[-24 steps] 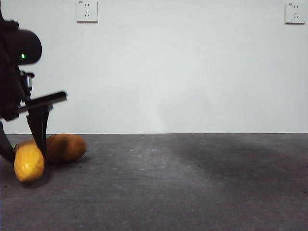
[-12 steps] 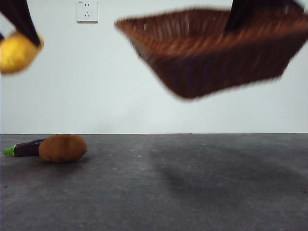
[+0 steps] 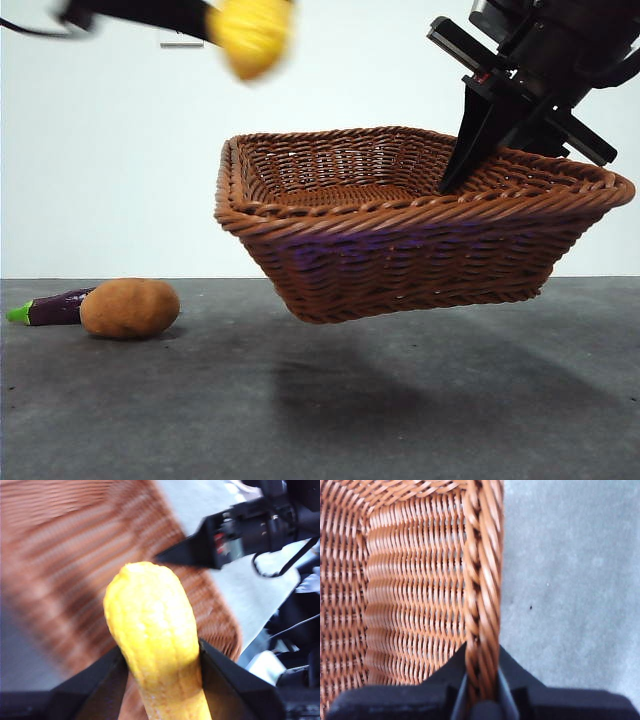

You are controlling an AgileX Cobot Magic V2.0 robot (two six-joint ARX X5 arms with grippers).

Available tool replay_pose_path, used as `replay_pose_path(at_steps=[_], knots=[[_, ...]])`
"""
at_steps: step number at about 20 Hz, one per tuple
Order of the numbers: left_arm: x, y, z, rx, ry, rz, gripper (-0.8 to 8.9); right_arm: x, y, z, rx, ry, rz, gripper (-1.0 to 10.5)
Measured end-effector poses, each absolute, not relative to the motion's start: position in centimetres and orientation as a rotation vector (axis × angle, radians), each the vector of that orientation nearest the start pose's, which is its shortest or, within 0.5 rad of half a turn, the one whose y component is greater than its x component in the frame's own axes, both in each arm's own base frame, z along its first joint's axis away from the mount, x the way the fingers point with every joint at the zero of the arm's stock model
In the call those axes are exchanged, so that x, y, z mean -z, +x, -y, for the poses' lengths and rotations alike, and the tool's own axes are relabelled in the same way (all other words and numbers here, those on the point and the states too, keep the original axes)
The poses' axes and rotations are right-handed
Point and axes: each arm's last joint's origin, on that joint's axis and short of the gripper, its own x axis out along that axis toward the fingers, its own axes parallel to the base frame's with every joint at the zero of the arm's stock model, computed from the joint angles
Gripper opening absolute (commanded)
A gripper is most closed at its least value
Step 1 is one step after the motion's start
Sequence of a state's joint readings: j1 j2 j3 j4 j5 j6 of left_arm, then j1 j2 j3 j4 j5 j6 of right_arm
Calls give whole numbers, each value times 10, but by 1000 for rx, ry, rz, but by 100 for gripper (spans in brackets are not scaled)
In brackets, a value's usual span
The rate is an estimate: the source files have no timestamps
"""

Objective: Help me put the vegetables on the table into the basket

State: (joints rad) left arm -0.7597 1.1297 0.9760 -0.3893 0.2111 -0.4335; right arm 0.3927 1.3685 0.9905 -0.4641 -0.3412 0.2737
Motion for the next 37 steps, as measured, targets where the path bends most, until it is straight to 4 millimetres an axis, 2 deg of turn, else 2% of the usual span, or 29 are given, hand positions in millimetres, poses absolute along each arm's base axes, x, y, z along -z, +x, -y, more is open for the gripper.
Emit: replay_pose_path(at_steps=[3,5,7,10,13,14,16,17,18,22,26,30,34,37], knots=[[-288,196,206,818,-292,-755,-8,-257,255,-117,-567,225,-950,-12],[-263,209,220,780,-301,-839,-8,-257,255,-117,-565,231,-951,-12],[-246,218,230,761,-318,-868,-8,-256,255,-117,-556,231,-953,-12],[-239,222,235,748,-355,-883,-8,-256,255,-117,-542,226,-952,-12],[-240,216,240,767,-359,-890,4,-256,254,-117,-540,225,-957,-12],[-239,215,240,763,-354,-902,62,-256,254,-117,-539,225,-961,-12],[-236,214,238,750,-340,-938,296,-255,254,-116,-527,218,-967,-12],[-235,213,238,748,-336,-951,378,-254,253,-116,-516,211,-973,-12],[-234,212,238,749,-334,-965,412,-254,252,-116,-512,207,-980,-12],[-235,212,238,764,-337,-975,410,-254,253,-115,-506,194,-976,-12],[-260,203,226,793,-365,-905,410,-254,253,-115,-512,194,-975,-12],[-297,188,196,796,-371,-802,410,-254,254,-114,-488,165,-959,-12],[-337,175,142,569,-264,-707,410,-255,257,-111,-500,181,-937,-12],[-358,179,108,349,-196,-707,410,-256,260,-104,-506,209,-939,-12]])
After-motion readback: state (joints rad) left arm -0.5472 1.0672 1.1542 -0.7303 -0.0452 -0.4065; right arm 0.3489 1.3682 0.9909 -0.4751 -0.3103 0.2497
